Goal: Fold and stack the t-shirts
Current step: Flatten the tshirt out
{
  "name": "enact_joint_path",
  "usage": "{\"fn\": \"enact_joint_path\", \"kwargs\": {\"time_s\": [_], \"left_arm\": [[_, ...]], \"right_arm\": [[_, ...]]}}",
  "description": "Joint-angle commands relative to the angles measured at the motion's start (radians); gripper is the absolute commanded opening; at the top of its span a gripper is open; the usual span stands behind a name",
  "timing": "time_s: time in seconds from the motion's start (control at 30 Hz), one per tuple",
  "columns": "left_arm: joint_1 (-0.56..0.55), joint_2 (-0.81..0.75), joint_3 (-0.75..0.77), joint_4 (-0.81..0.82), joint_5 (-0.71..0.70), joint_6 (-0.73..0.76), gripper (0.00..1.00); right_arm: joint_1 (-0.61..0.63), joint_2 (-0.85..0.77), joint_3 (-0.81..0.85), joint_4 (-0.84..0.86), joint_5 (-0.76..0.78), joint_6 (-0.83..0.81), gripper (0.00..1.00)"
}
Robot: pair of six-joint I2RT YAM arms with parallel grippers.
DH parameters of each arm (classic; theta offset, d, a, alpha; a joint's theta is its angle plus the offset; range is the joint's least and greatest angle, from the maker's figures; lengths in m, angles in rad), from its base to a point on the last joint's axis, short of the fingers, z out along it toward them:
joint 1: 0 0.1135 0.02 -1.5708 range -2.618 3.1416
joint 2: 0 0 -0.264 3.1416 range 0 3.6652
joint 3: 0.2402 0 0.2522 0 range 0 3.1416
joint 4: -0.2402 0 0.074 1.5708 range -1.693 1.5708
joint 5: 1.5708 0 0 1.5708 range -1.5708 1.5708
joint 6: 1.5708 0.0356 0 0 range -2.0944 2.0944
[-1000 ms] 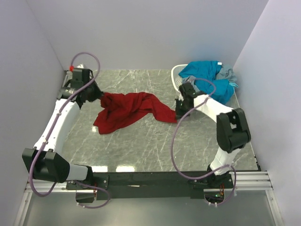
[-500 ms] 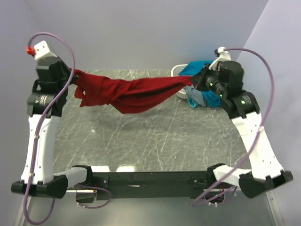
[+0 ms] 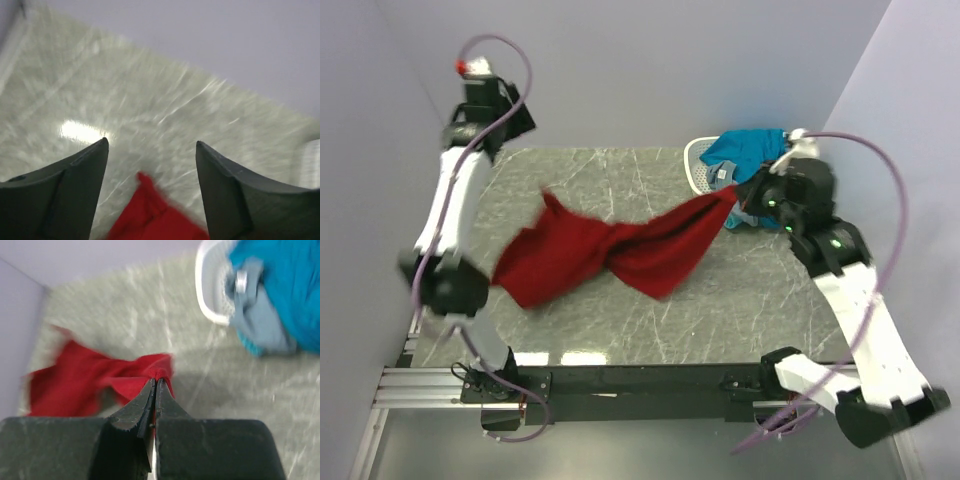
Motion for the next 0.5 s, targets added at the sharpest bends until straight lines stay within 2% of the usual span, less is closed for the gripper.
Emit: {"fn": "enact_joint_path", "kwargs": {"time_s": [0.0, 0.1, 0.13, 0.2, 0.23, 0.33, 0.47], "left_arm": [[0.004, 0.112, 0.082, -0.134, 0.003, -0.011, 0.77], [-0.001, 0.006, -0.113, -0.041, 0.01, -0.029, 0.78], [-0.001, -0.028, -0.252, -0.024, 0.004, -0.038, 0.77], [-0.001, -0.114, -0.379, -0.017, -0.001, -0.073, 0.72], [-0.001, -0.139, -0.49, -0.025, -0.003, -0.089, 0.7], [-0.004, -0.231, -0.682, 0.002, 0.057, -0.141, 0.66], [-0.025, -0.26, -0.775, -0.019, 0.016, -0.187, 0.63]], "right_arm": [[-0.008, 0.061, -0.092, 0.033, 0.015, 0.046, 0.0], [-0.006, 0.072, -0.171, 0.065, -0.003, 0.065, 0.0], [-0.006, 0.073, -0.188, 0.07, -0.008, 0.069, 0.0], [-0.006, 0.078, -0.221, 0.082, -0.012, 0.077, 0.0], [-0.008, 0.088, -0.23, 0.081, -0.012, 0.077, 0.0], [-0.006, 0.108, -0.245, 0.09, -0.017, 0.077, 0.0], [-0.006, 0.133, -0.248, 0.102, -0.049, 0.074, 0.0]]}}
